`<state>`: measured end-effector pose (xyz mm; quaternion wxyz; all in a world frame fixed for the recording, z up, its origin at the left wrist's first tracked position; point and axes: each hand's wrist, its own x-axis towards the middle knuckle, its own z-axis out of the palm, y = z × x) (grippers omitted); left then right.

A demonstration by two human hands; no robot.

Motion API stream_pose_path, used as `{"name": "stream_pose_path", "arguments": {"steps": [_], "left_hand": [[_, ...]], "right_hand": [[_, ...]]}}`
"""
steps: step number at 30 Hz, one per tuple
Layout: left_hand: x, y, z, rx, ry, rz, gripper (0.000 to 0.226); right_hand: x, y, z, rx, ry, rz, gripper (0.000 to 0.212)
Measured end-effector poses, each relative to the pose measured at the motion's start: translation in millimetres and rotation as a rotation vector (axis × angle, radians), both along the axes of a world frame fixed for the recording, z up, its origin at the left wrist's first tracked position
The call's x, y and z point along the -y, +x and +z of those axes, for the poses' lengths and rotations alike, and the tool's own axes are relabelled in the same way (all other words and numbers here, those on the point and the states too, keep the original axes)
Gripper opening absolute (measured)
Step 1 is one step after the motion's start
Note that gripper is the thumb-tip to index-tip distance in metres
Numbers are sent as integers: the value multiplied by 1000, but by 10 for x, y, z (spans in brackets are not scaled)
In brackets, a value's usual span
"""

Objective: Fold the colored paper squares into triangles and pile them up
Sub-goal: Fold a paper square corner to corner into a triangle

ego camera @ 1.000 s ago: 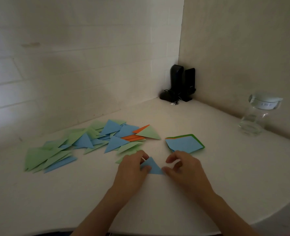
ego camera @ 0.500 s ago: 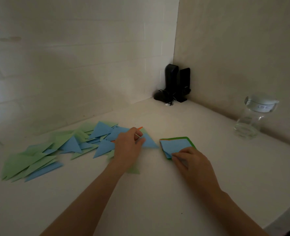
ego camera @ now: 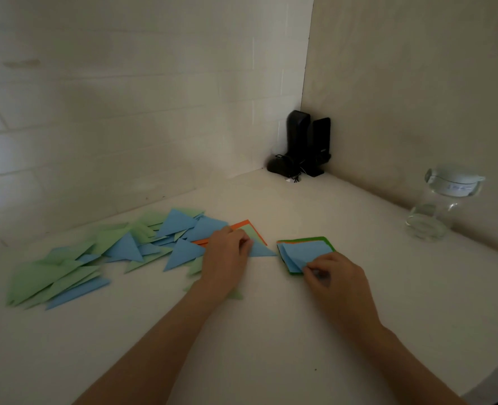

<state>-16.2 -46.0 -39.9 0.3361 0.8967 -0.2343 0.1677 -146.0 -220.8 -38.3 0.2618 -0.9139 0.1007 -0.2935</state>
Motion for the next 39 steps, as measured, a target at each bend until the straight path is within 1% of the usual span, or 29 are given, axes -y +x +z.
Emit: {"name": "stream_pose_path", "arguments": {"steps": [2, 4, 7, 8, 10, 13, 15, 18, 25, 29, 33, 39], "left_hand": [[-33, -65, 57, 65, -43, -6, 14], [-88, -189, 153, 139, -113, -46, 12], [-214, -467, 280, 182, -144, -211, 11], [-264, -568, 304, 186, -142, -269, 13], [-359, -741, 299, 174, -125, -368, 19], [-483, -877, 175, 106, -51, -471, 27], [-545, -913, 65, 78, 2, -486, 28], [-608, -956, -38, 42, 41, -447, 27], [-568, -973, -80, 10, 1, -371, 23], [-494, -988, -63, -51, -54, -315, 14], [-450, -965, -54, -113, -49, -272, 17], [-419, -915, -13, -225, -49, -271, 21]], "right_hand": [[-4, -59, 53, 44, -80, -8, 2], [-24, -137, 124, 105, -146, -14, 4], [-133, -265, 218, 183, -224, 16, 1], [-188, -303, 233, 195, -244, 26, 3], [-310, -372, 223, 188, -281, 58, 8], [-477, -436, 134, 147, -328, 109, 12], [-538, -460, 64, 113, -354, 130, 16], [-582, -496, -40, 27, -378, 173, 20], [-564, -490, -75, -78, -104, 206, 19], [-498, -413, 15, -148, 41, 259, 13], [-491, -358, 50, -222, 59, 231, 13], [-569, -384, 82, -215, 113, 150, 22]]}}
